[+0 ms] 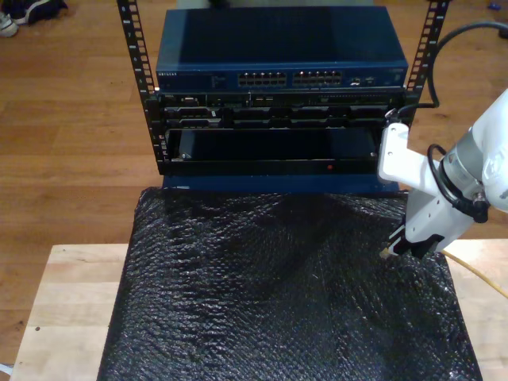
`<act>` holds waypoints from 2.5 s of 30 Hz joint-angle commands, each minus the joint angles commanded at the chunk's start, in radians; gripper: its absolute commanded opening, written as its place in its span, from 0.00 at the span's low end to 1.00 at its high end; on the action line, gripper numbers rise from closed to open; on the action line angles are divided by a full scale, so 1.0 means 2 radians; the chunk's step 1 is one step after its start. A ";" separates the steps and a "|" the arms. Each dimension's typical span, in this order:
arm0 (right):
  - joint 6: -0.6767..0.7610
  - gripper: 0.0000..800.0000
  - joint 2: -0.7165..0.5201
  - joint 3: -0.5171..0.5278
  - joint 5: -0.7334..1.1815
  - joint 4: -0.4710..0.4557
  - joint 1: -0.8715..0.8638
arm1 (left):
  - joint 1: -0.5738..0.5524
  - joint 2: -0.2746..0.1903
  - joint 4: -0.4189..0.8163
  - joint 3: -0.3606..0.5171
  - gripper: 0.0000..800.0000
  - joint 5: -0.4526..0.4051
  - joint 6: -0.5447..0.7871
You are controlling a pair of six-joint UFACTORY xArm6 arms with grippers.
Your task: Grab the cable and plug it in
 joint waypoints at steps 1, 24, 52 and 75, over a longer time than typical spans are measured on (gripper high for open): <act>0.000 0.00 0.000 0.000 0.000 0.000 0.000 | 0.009 0.000 0.005 0.005 1.00 0.000 0.011; 0.002 0.00 -0.001 0.008 0.000 0.000 -0.001 | 0.099 -0.028 0.055 0.094 1.00 -0.016 0.077; 0.001 0.00 -0.003 0.008 0.000 0.000 -0.002 | 0.150 -0.083 0.081 0.168 1.00 -0.105 0.098; 0.000 0.00 -0.004 0.007 0.001 -0.001 0.000 | 0.179 -0.091 0.077 0.173 1.00 -0.123 0.124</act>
